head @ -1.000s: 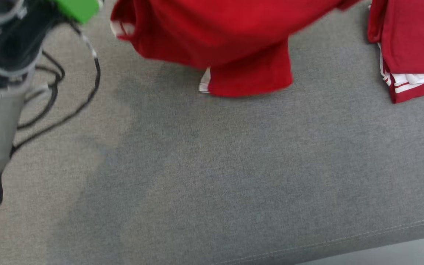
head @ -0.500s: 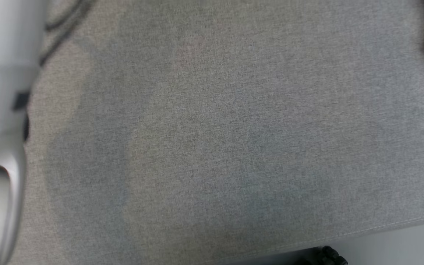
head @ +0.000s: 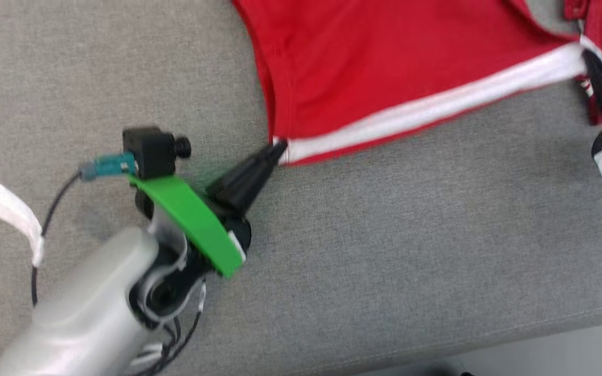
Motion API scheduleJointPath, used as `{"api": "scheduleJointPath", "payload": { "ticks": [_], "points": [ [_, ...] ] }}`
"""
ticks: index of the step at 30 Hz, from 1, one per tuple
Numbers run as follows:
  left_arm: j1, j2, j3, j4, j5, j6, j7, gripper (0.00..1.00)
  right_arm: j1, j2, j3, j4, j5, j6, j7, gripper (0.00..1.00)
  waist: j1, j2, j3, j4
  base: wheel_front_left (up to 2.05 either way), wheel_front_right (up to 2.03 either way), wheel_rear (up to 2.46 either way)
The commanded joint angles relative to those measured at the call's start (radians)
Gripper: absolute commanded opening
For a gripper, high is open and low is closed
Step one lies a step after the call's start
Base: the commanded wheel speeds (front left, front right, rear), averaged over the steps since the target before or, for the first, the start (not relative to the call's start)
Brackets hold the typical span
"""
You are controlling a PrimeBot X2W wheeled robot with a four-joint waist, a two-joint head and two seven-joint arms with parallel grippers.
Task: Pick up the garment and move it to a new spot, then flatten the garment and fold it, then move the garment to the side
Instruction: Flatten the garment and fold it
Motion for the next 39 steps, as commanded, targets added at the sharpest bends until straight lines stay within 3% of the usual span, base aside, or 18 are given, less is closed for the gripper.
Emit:
{"api": "scheduleJointPath", "payload": {
  "ticks": [1, 11, 17, 20, 28, 39],
  "points": [
    [0.05, 0.019, -0.017, -0.01, -0.005, -0.004, -0.013, 0.0, 0.055, -0.017, 0.005, -0.017, 0.027, -0.001, -0.006, 0.0, 0.0, 0.0, -0.114, 0.0, 0.0, 0.0, 0.0],
    [0.338, 0.114, -0.131, -0.089, -0.03, 0.004, -0.094, 0.0, 0.404, -0.136, 0.066, -0.184, 0.129, -0.001, -0.02, 0.0, 0.0, 0.0, -0.338, -0.006, 0.0, 0.0, 0.0],
    [0.429, 0.177, -0.118, -0.212, -0.075, 0.048, -0.12, 0.0, 0.545, -0.229, 0.036, -0.29, 0.134, -0.001, -0.04, 0.0, 0.0, 0.0, -0.403, 0.001, 0.0, 0.0, 0.0],
    [0.428, 0.176, -0.096, -0.244, -0.105, 0.059, -0.128, 0.0, 0.557, -0.256, 0.014, -0.321, 0.127, -0.001, -0.032, 0.0, 0.0, 0.0, -0.405, 0.004, 0.0, 0.0, 0.0],
    [0.312, 0.086, -0.028, -0.189, -0.182, 0.047, -0.109, 0.0, 0.384, -0.202, -0.015, -0.251, 0.069, -0.001, 0.098, 0.0, 0.0, 0.0, -0.347, 0.038, 0.0, 0.0, 0.0],
    [0.093, -0.066, 0.048, 0.016, -0.264, 0.046, -0.049, 0.0, -0.106, -0.075, 0.026, -0.036, -0.141, -0.001, 0.373, 0.0, 0.0, 0.0, -0.153, 0.127, 0.0, 0.0, 0.0]
  ]
}}
